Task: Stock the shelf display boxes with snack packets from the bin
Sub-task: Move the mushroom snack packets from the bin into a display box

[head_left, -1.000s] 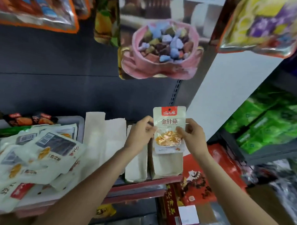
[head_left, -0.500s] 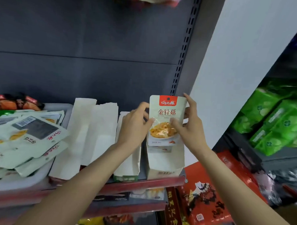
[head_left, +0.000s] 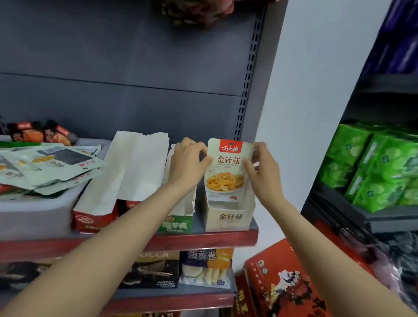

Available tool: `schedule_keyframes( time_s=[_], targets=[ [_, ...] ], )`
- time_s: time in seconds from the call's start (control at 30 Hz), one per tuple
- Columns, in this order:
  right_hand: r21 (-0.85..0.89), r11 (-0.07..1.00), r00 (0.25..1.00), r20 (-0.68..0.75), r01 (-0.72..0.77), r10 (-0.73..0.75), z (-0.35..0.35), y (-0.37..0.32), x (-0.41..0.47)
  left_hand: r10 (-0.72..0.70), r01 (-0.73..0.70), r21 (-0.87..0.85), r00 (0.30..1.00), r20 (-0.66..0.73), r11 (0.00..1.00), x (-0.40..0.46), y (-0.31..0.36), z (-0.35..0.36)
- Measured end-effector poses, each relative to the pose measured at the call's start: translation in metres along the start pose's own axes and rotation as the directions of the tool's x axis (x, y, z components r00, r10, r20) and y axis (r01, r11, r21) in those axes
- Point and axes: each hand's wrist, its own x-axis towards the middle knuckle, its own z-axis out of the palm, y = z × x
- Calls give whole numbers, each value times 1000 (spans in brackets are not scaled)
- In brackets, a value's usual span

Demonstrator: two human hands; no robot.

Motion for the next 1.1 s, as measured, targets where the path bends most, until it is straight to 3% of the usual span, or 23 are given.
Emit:
schedule_keyframes(
  time_s=[0.13, 0.23, 0.43, 0.67, 0.8, 0.97, 1.1],
  targets=[
    [39, 995, 995, 50, -92, 90, -9, 2, 9, 19, -10, -57, 987, 162, 998, 2, 3, -1],
    [166, 967, 976, 132, -194, 173, -9, -3, 14, 14, 0, -90, 987, 162, 996, 6, 3, -4],
    [125, 970, 973, 128, -207, 191, -2, -4, 26, -78, 119, -225, 980, 184, 967, 14, 7, -7],
    [129, 960, 955, 194, -249, 222, 0, -2, 40, -103, 136, -164, 976, 194, 977, 26, 5, 2],
    [93, 945, 909, 317, -314, 271, -7, 1, 48, 13, 36, -198, 970, 243, 979, 32, 3, 5],
    [-75, 963, 880, 392, -260, 268, -9, 1, 54, 192, -215, 104, 961, 198, 971, 27, 6, 10],
    [-60, 968, 891, 383, -242, 246, -6, 3, 51, 204, -240, 124, 948, 246, 963, 24, 5, 9]
  ],
)
